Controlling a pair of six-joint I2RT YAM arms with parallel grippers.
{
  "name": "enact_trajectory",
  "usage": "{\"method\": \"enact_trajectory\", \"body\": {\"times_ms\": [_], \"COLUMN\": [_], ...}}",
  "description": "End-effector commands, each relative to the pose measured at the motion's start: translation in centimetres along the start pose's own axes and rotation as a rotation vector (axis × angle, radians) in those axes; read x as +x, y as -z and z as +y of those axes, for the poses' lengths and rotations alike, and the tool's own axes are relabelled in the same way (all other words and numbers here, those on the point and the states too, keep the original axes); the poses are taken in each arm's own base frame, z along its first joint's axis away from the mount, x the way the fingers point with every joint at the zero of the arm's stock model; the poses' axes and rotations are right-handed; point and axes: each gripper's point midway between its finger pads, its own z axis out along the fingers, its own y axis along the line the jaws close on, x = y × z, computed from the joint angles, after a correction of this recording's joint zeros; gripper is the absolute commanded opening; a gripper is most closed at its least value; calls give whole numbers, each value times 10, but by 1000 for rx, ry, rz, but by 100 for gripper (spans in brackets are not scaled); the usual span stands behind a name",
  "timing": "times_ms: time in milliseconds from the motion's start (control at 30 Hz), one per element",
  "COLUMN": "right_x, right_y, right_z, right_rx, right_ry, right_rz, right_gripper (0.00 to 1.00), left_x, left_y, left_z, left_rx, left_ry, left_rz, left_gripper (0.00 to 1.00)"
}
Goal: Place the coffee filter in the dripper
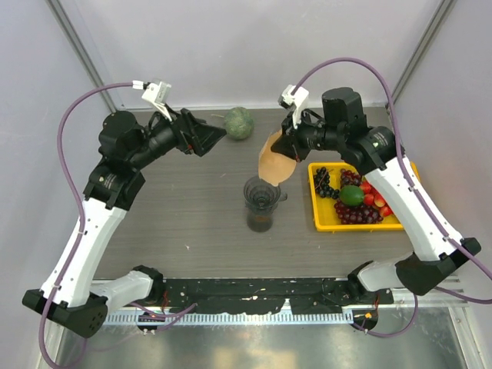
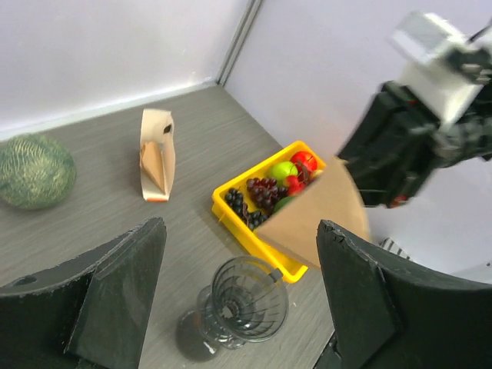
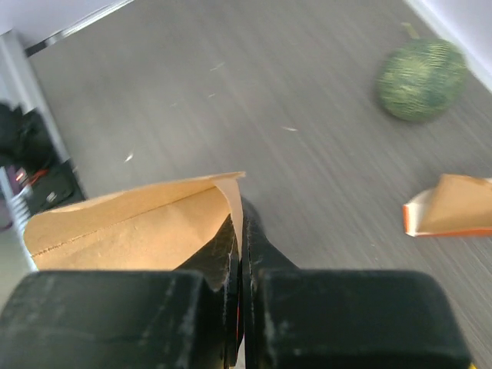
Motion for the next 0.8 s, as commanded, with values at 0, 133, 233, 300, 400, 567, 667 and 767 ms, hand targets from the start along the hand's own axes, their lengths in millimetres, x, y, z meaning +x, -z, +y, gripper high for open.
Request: {"method": "enact_trajectory", "body": {"times_ms": [0,133,233,300,400,567,667,767], "right_x": [22,56,66,70,74,76,79,86], "right_y": [18,10,0,-6,-18,-37,-46,-50], "right_z": [46,47,41,38,30,17,11,9], "right_rx": [-275,-300,-268,-260,-242,-172,-130,-101], "right_ry": [73,83,93,92,92,75,33,4], "right_rz": [144,333,377,396,425,441,449,468], "right_gripper": [5,5,5,5,5,5,5,6], "left_x": [27,37,43,45,48,53,55,55], "left_y": [-6,-7,-8,-8,-7,-5,-4,-4], "left_z": [19,33,47,54,63,67,72,74], "left_rx": [-44,-90,-133,-149,-162,-174,-187,-196], "left_ry": [61,103,155,188,226,228,234,236], "left_rz": [75,93,112,121,132,144,147,146], "left_gripper": [83,82,82,81,81,80,80,80]}}
